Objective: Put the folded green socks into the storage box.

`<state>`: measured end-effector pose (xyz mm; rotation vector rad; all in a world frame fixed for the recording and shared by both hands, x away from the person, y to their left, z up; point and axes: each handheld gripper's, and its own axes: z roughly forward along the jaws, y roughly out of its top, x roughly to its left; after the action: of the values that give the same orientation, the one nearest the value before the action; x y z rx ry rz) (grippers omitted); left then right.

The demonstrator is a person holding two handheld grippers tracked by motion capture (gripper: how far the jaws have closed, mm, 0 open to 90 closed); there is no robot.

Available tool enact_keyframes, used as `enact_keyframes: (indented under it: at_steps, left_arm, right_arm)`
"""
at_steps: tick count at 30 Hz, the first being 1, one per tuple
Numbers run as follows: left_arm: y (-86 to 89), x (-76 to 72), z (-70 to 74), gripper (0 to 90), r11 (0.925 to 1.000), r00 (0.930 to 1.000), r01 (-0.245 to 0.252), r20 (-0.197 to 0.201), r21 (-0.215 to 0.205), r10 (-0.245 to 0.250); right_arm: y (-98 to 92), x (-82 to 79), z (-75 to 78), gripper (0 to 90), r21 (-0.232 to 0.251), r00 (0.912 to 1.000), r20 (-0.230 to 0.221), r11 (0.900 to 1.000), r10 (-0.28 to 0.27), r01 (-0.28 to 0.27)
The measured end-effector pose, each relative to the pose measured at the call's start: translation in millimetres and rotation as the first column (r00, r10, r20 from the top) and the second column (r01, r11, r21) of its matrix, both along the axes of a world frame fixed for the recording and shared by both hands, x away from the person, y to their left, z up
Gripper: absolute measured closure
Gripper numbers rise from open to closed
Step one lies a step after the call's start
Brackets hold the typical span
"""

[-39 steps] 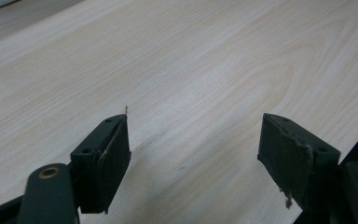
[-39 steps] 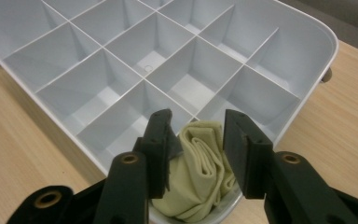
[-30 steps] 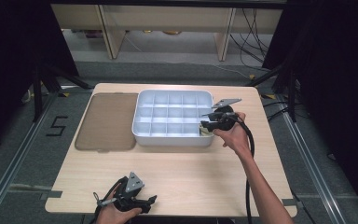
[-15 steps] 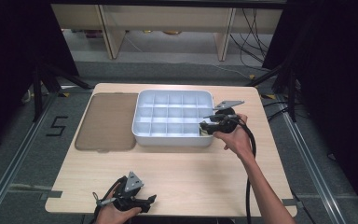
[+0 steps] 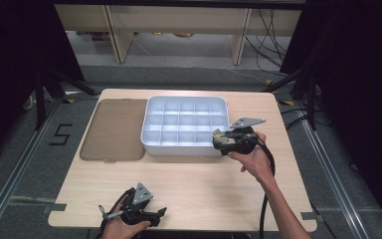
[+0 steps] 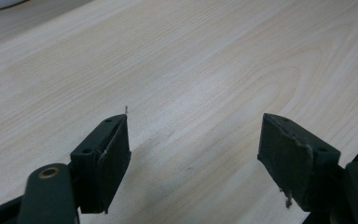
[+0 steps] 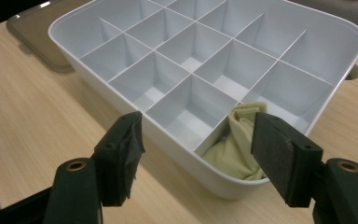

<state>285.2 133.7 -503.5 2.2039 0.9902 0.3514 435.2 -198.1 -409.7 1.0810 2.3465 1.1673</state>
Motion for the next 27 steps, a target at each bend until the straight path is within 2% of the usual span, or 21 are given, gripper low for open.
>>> enact_keyframes:
  at_steps: [3,4,7,8,11,13,15,16,17,19,20,22,23,24,27]
  left_arm:
    - [0.5,0.3,0.1,24.0,1.0000,1.0000,0.005,0.004,0.001,-0.005]
    - [-2.6,-0.6,-2.1,24.0,0.9985,0.9995,-0.032,0.003,-0.045,0.033]
    - [-2.0,-0.7,-1.2,24.0,0.9993,0.9998,-0.021,0.004,-0.030,0.021]
    - [-0.2,-0.2,0.0,24.0,1.0000,1.0000,-0.001,0.000,-0.006,0.001]
    - [-0.2,-0.3,0.0,24.0,1.0000,1.0000,0.003,0.000,-0.008,-0.003]
    - [-0.3,-0.8,0.4,24.0,1.0000,1.0000,0.003,-0.003,-0.008,-0.003]
    - [-0.6,-1.1,0.2,24.0,0.9999,1.0000,0.002,-0.005,-0.012,-0.002]
    - [-0.7,-1.0,0.1,24.1,0.9999,1.0000,0.003,-0.005,-0.010,-0.003]
    - [-0.9,-1.0,-0.1,24.0,1.0000,1.0000,0.002,-0.004,-0.008,-0.002]
    - [-0.9,-1.0,-0.2,24.0,1.0000,1.0000,0.005,-0.004,-0.007,-0.005]
    - [-0.8,-1.0,-0.1,24.0,1.0000,1.0000,0.005,-0.004,-0.006,-0.005]
    - [-0.7,-0.9,0.3,24.0,1.0000,1.0000,0.001,-0.005,-0.003,-0.001]
    - [-0.6,-0.6,0.0,24.0,1.0000,1.0000,0.002,-0.003,-0.008,-0.003]
    - [-0.6,-0.7,-0.1,24.0,0.9999,1.0000,0.001,-0.005,-0.011,-0.001]
    - [0.7,-0.5,1.1,24.0,0.9999,0.9999,0.012,0.008,-0.002,-0.012]
  right_arm:
    - [0.2,-4.7,-2.5,34.8,0.011,0.9999,0.006,1.000,0.009,-0.009]
    - [1.3,-8.9,-3.4,34.9,0.014,0.9999,-0.013,1.000,0.004,-0.004]
    - [-0.2,-9.7,-5.3,34.9,0.015,0.9999,-0.002,1.000,0.016,-0.016]
    - [0.5,-12.2,-7.2,34.7,0.018,0.9999,0.000,1.000,0.010,-0.010]
    - [-0.4,-14.5,-5.9,34.6,0.012,0.9999,-0.009,1.000,0.014,-0.013]
    - [-0.9,-16.1,-6.6,34.6,0.014,0.9998,0.007,1.000,0.019,-0.019]
    - [-0.6,-19.7,-6.7,34.6,0.015,0.9998,-0.003,1.000,0.019,-0.019]
    - [-0.1,-20.1,-7.9,34.5,0.019,0.9997,0.009,1.000,0.023,-0.023]
    - [-1.3,-19.9,-7.4,34.3,0.003,0.9990,0.015,0.999,0.042,-0.042]
    - [0.4,-23.3,-8.3,34.0,0.016,0.9994,-0.001,0.999,0.033,-0.033]
    - [-1.0,-22.4,-8.5,33.8,0.001,0.9986,0.018,0.999,0.050,-0.050]
    - [-0.9,-25.1,-9.8,33.4,0.018,0.9992,0.014,0.999,0.039,-0.039]
    - [-0.8,-27.5,-9.2,33.1,0.021,0.9992,-0.008,0.999,0.039,-0.039]
    - [-1.2,-27.3,-11.0,32.4,0.015,0.9988,0.015,0.999,0.045,-0.046]
    - [-1.1,-32.5,-14.2,31.7,0.018,0.9990,0.004,0.999,0.044,-0.044]
